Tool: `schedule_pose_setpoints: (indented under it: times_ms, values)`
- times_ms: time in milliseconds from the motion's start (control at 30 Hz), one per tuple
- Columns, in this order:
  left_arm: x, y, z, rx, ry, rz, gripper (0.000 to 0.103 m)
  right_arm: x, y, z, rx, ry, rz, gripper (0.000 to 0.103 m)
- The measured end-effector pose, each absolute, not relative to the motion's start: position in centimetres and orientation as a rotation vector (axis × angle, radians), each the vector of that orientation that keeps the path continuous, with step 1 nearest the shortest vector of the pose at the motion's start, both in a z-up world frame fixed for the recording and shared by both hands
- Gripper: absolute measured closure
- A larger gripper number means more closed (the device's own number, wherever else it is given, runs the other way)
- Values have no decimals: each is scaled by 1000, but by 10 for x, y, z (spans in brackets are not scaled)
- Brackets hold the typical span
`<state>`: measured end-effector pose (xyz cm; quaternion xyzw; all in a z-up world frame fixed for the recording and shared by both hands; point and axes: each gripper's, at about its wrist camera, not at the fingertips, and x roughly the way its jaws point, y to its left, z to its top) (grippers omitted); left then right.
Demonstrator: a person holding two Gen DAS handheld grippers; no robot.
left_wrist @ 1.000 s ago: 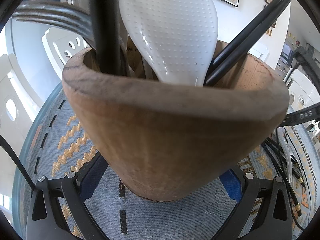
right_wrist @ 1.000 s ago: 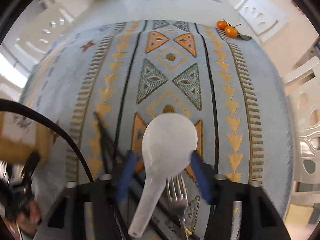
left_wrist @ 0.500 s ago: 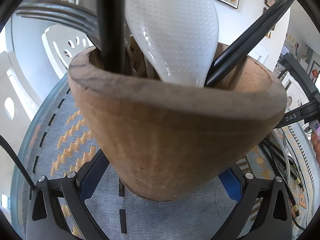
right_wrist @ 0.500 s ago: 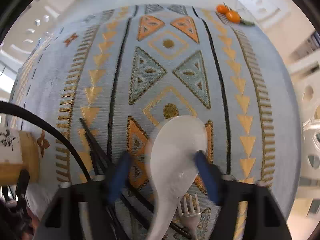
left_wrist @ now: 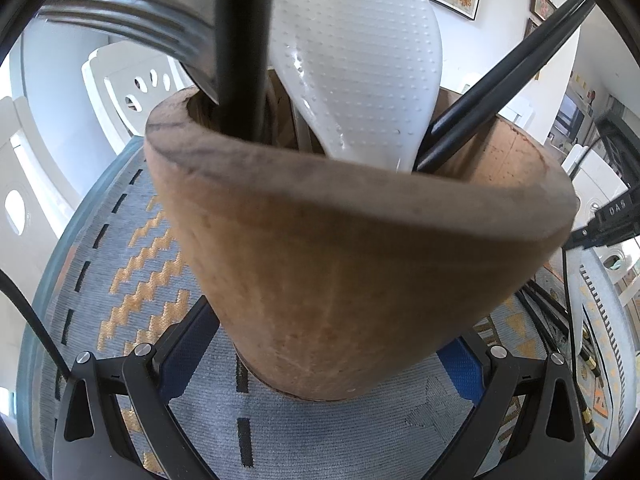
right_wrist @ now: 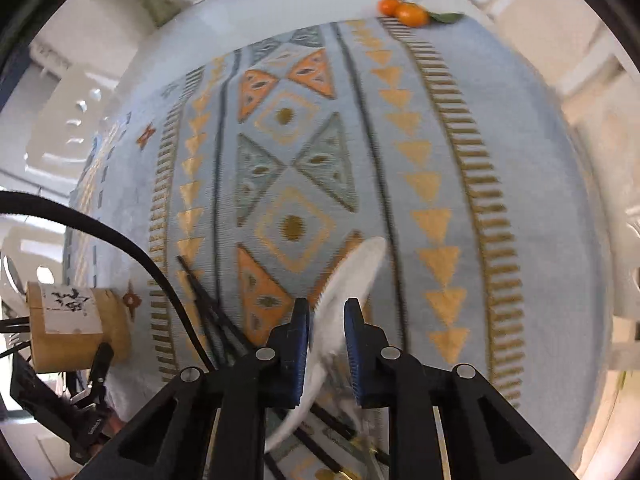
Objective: Organize utensils
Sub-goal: 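Carry the white spoon over the wooden cup and lower it in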
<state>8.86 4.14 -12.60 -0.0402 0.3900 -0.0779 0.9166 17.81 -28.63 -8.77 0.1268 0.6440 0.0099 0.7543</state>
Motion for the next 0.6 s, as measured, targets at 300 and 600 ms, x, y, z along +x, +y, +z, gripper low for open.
schedule_pose_setpoints:
  times_ms: [300,600]
  values:
    - [89,42,-126,-83,803,-160,1,181,-302,-97,369,1395,19,86]
    - [88,44,-127,-78,800,-157,1,172,-299,-87,390,1350,58,94]
